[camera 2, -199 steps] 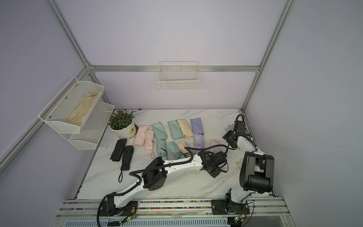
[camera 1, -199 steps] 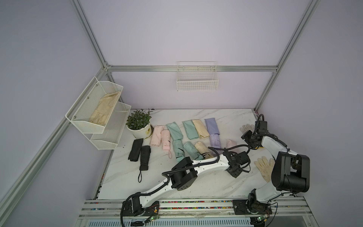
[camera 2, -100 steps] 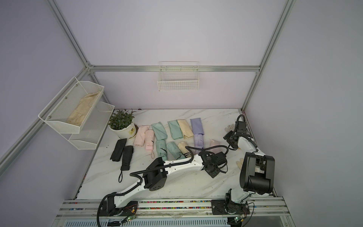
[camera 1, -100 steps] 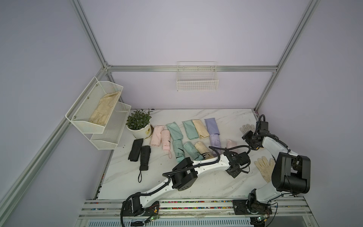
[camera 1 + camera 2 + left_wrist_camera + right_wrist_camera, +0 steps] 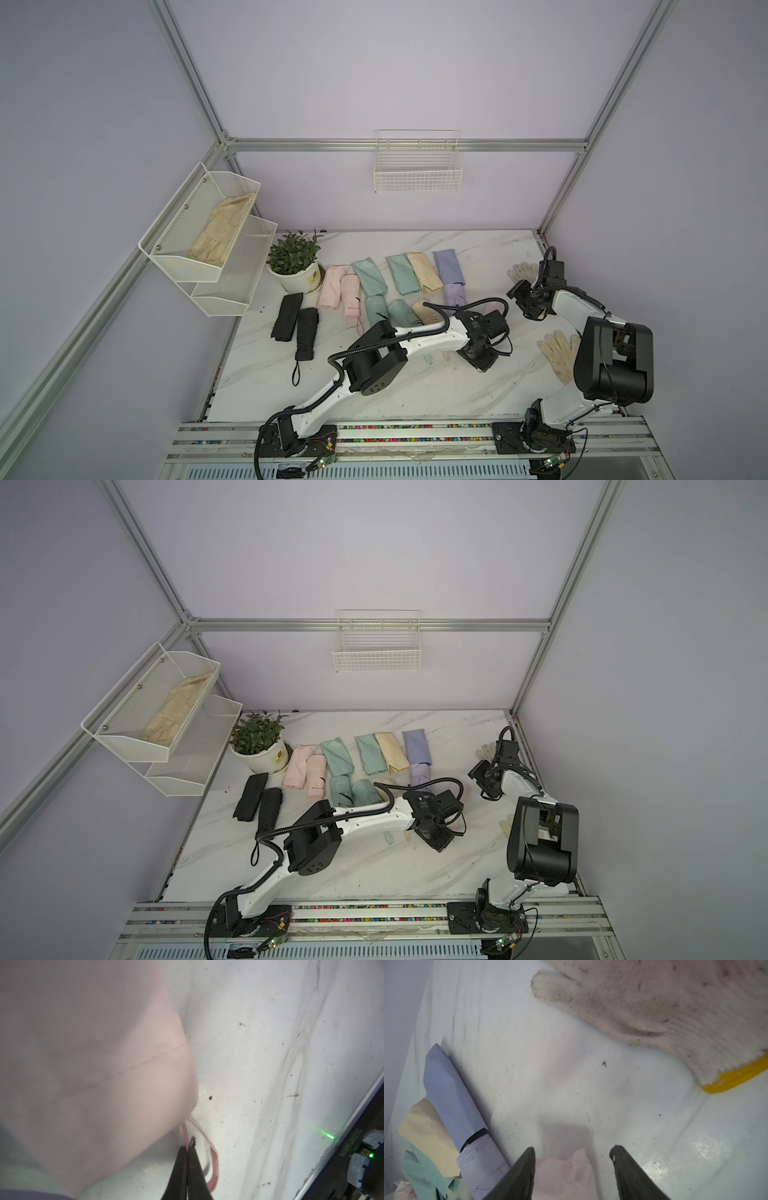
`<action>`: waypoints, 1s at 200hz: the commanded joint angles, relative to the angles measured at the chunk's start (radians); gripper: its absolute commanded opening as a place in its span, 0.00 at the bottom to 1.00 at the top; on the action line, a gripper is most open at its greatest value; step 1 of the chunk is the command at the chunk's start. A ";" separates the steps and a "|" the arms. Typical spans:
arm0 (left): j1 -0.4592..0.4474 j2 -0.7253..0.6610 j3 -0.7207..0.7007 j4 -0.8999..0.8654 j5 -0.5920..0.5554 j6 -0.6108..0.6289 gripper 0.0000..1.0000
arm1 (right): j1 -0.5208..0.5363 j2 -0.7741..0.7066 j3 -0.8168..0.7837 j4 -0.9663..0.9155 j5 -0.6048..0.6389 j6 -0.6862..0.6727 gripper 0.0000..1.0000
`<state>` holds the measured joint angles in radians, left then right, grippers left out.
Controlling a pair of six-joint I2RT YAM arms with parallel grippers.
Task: Take umbrellas out of sleeves
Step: Take out the umbrella from the umbrella sleeve.
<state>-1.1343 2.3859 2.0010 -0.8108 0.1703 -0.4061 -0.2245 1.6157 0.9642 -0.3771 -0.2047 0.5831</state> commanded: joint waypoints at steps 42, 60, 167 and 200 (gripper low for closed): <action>0.042 -0.061 -0.076 0.059 0.096 -0.041 0.00 | 0.072 0.066 0.026 0.031 -0.019 -0.062 0.63; 0.049 -0.068 -0.088 0.069 0.108 -0.049 0.00 | 0.102 0.074 0.038 0.027 0.018 -0.074 0.63; 0.082 -0.119 -0.203 0.158 0.167 -0.092 0.00 | 0.255 0.129 0.148 -0.066 0.256 -0.176 0.69; 0.088 -0.128 -0.222 0.168 0.171 -0.092 0.00 | 0.290 0.153 0.153 -0.077 0.283 -0.190 0.67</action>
<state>-1.0565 2.3070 1.8114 -0.6373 0.3386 -0.4877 0.0395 1.7504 1.1015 -0.4137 0.0284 0.4274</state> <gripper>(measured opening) 0.047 0.689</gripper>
